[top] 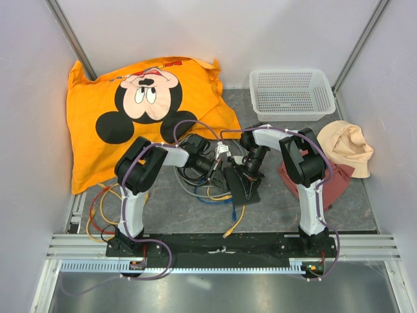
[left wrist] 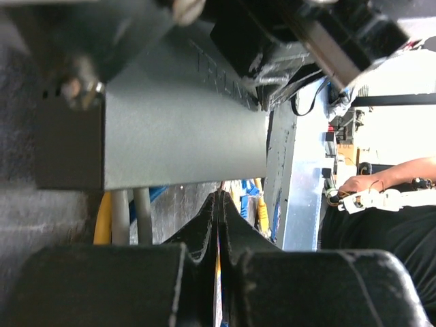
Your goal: Pull the plug from the switch port
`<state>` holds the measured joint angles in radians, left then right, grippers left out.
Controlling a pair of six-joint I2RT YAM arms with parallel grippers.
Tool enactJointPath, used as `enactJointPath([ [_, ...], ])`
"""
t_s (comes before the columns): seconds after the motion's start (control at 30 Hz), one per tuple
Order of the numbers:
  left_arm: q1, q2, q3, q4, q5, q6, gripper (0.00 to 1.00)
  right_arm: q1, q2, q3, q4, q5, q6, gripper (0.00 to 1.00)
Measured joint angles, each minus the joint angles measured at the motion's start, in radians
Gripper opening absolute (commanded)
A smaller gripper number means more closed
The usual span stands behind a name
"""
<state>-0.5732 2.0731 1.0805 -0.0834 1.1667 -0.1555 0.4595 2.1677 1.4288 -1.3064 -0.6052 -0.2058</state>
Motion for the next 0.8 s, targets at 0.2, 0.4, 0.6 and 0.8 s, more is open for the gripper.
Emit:
enactJointPath([
  [0.2, 0.018, 0.000, -0.001, -0.061, -0.014, 0.034, 0.39, 0.000, 0.000, 0.000, -0.001, 0.001, 0.000, 0.00],
  [0.4, 0.020, 0.002, 0.000, -0.079, 0.013, 0.031, 0.41, 0.000, 0.001, 0.001, -0.001, 0.000, -0.001, 0.00],
  [0.6, 0.023, 0.031, 0.009, -0.047, 0.064, -0.042, 0.40, 0.000, 0.005, 0.005, -0.004, 0.000, 0.000, 0.00],
  [0.8, 0.023, 0.045, 0.010, 0.007, 0.073, -0.138, 0.40, -0.008, 0.007, 0.013, -0.004, 0.000, 0.002, 0.00],
])
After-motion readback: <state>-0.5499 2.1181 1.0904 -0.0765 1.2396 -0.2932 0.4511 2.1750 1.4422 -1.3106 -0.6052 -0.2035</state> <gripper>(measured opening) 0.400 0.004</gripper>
